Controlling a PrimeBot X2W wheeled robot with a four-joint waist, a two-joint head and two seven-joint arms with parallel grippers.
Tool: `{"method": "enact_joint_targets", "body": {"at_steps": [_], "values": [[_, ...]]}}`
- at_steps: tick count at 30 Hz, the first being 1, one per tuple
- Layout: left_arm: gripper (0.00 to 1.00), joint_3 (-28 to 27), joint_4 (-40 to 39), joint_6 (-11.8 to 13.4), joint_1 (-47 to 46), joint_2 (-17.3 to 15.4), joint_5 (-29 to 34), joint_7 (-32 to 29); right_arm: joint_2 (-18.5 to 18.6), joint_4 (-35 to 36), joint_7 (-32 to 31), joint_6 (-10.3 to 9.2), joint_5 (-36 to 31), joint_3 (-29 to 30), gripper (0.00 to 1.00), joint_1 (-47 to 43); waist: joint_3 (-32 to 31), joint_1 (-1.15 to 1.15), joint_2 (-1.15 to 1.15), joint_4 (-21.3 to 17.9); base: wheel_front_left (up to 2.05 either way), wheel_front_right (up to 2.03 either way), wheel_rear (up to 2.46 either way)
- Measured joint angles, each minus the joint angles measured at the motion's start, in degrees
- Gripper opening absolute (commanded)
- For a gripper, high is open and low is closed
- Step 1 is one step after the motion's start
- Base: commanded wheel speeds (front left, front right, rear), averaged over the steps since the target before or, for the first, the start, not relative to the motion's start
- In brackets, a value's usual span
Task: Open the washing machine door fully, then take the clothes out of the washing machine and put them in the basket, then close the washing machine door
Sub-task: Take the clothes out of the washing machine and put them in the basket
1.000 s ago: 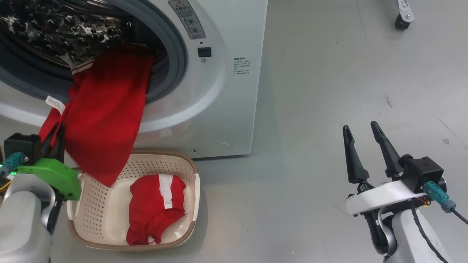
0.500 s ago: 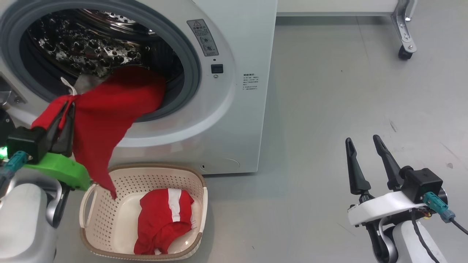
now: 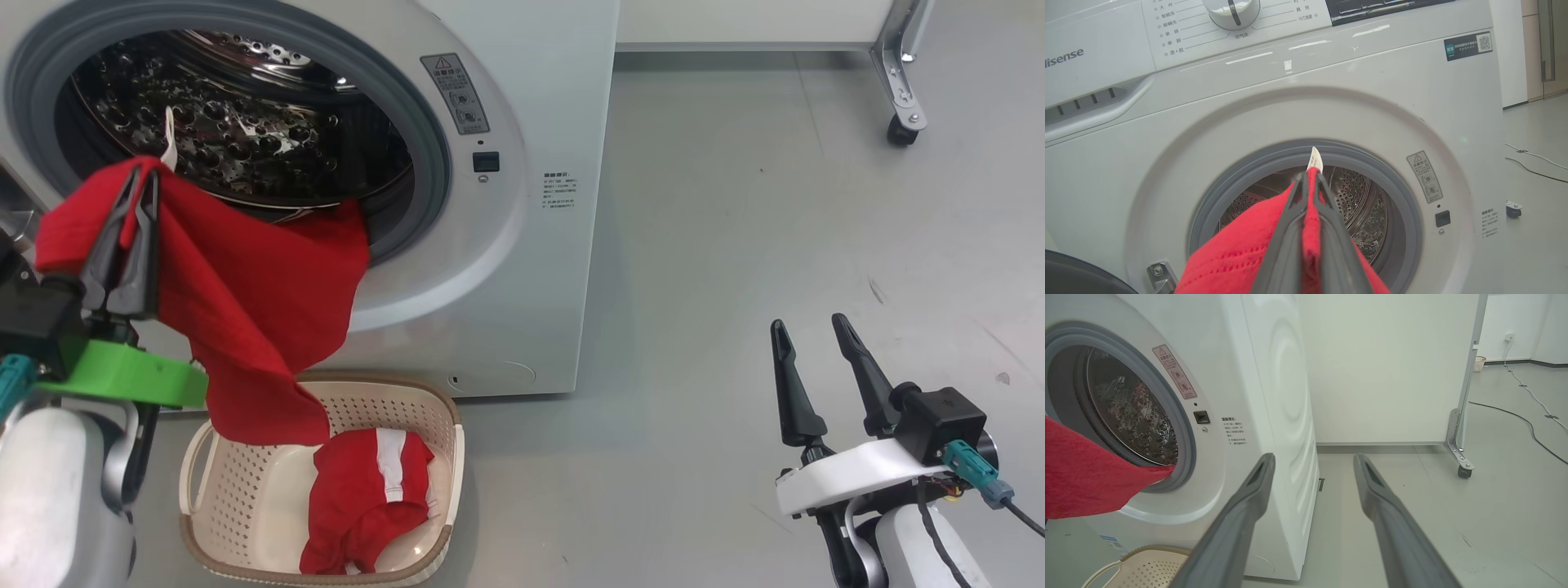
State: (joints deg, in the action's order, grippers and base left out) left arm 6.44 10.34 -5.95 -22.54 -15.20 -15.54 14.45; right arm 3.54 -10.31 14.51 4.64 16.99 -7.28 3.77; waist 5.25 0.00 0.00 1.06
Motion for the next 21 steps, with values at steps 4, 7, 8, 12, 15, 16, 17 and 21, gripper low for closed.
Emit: {"method": "enact_joint_targets", "body": {"at_steps": [4,7,8,12,15,16,17,21], "values": [[0.00,-0.22,-1.18,0.19,2.78,0.00,0.09,-0.01,-0.05,0.20,0.00,0.02,0.00,-0.27,1.00,-0.10,0.55,0.00,0.00,-0.23,0.00,0.00,0.00],[0.00,-0.10,-1.89,0.19,3.51,0.05,0.12,0.00,-0.07,0.48,0.00,0.11,0.00,-0.29,1.00,-0.12,1.03,0.00,0.00,-0.47,0.00,0.00,0.00],[0.00,0.14,-1.83,0.19,3.90,0.07,0.11,0.00,-0.07,0.54,0.00,0.29,0.00,-0.30,1.00,-0.12,1.21,0.00,0.00,-0.56,0.00,0.00,0.00],[0.00,2.22,-0.15,0.09,6.76,0.05,0.08,-0.14,-0.13,0.71,0.00,0.34,0.00,-0.41,1.00,-0.12,1.98,0.00,0.00,-0.98,0.00,0.00,0.00],[0.00,4.16,2.63,-0.20,9.10,-0.04,0.01,-2.94,-0.18,0.97,0.00,0.34,0.00,-0.49,1.00,-0.11,2.71,0.00,0.00,-1.37,0.00,0.00,0.00],[0.00,4.65,3.47,-0.23,9.78,-0.08,-0.02,-3.90,-0.20,1.07,0.00,0.34,0.00,-0.53,1.00,-0.09,3.00,0.00,0.00,-1.50,0.00,0.00,0.00],[0.00,4.98,4.34,-0.24,10.27,-0.13,-0.05,-4.80,-0.22,1.13,0.00,0.34,0.00,-0.57,1.00,-0.08,3.29,0.00,0.00,-1.64,0.00,0.00,0.00],[0.00,5.19,6.47,-0.25,10.91,-0.37,-0.47,-7.14,-0.27,1.53,0.00,0.34,-0.01,-0.77,1.00,0.32,4.67,0.00,0.00,-2.26,0.00,0.00,0.00]]}}
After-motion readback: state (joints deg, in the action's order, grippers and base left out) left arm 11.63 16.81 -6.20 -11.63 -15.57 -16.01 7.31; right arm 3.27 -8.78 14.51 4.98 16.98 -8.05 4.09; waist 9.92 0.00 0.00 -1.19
